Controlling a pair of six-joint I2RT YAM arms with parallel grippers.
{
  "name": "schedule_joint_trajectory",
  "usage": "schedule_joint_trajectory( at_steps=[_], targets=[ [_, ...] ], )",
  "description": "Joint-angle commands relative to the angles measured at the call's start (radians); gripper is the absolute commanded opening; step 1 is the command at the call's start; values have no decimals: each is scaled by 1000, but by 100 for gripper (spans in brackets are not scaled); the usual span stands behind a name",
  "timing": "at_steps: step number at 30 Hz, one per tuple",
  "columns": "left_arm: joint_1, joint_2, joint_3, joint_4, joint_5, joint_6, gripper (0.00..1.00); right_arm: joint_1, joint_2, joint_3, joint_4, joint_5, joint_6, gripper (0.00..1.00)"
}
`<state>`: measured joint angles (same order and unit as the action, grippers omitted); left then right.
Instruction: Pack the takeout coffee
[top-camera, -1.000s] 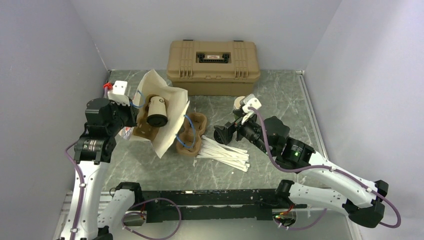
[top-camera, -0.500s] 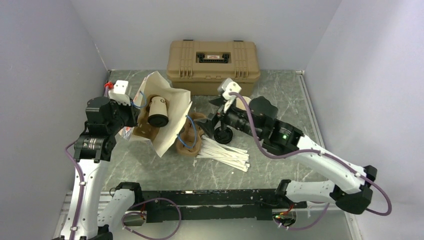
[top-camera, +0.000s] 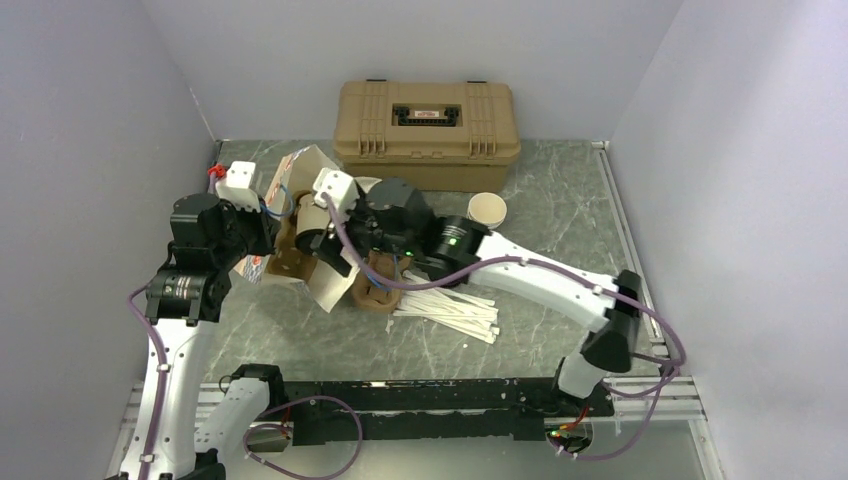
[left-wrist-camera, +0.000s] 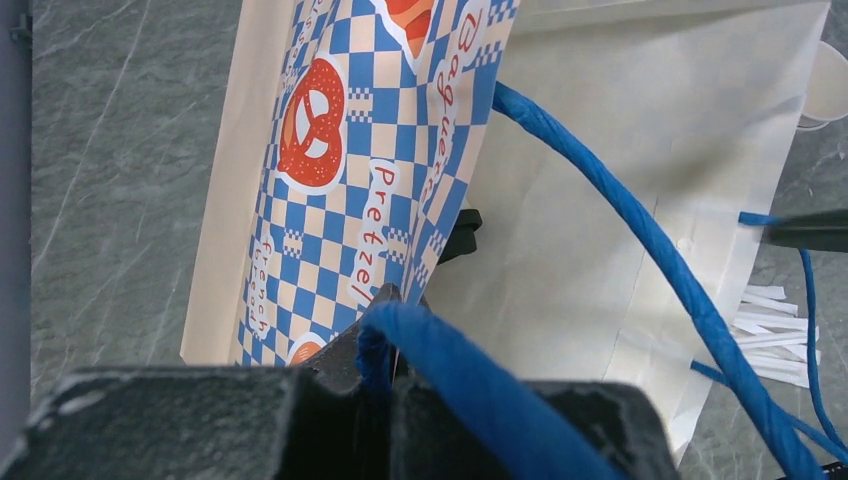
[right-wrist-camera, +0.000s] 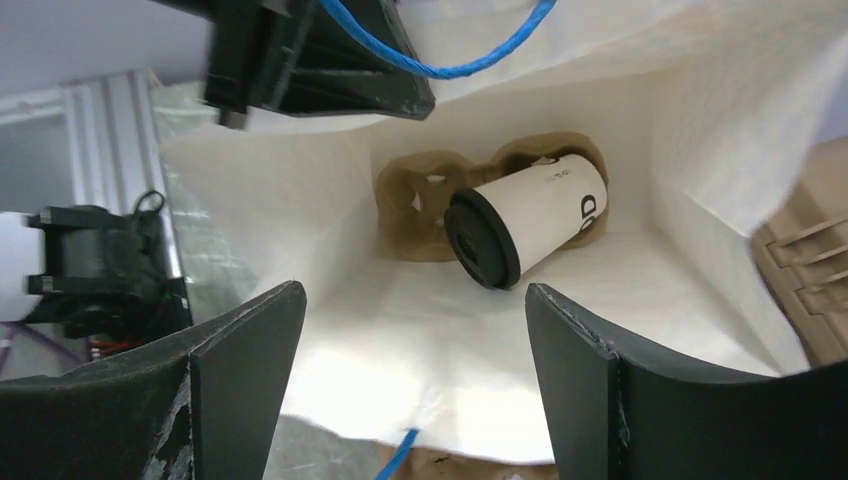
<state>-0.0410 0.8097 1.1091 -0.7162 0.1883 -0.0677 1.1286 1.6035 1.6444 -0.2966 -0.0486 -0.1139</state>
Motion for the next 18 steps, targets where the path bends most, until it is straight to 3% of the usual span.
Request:
schedule_joint_trajectory(
  at_steps=[1,7,10,18],
  targets=[
    [-3,-13,41,8,43,-11,0,-1,96,80,-40,57,-58,84],
    [-4,-17,48,0,63,-3,0,-5,225,114,-40,125,-97,84],
    [-4,-17,48,0,72,-1,0,-9,279,129,-37,144,-109,90],
    [-5,-17,44,3,87,-1,0,-29,338,107,42,126,-127,95]
  ],
)
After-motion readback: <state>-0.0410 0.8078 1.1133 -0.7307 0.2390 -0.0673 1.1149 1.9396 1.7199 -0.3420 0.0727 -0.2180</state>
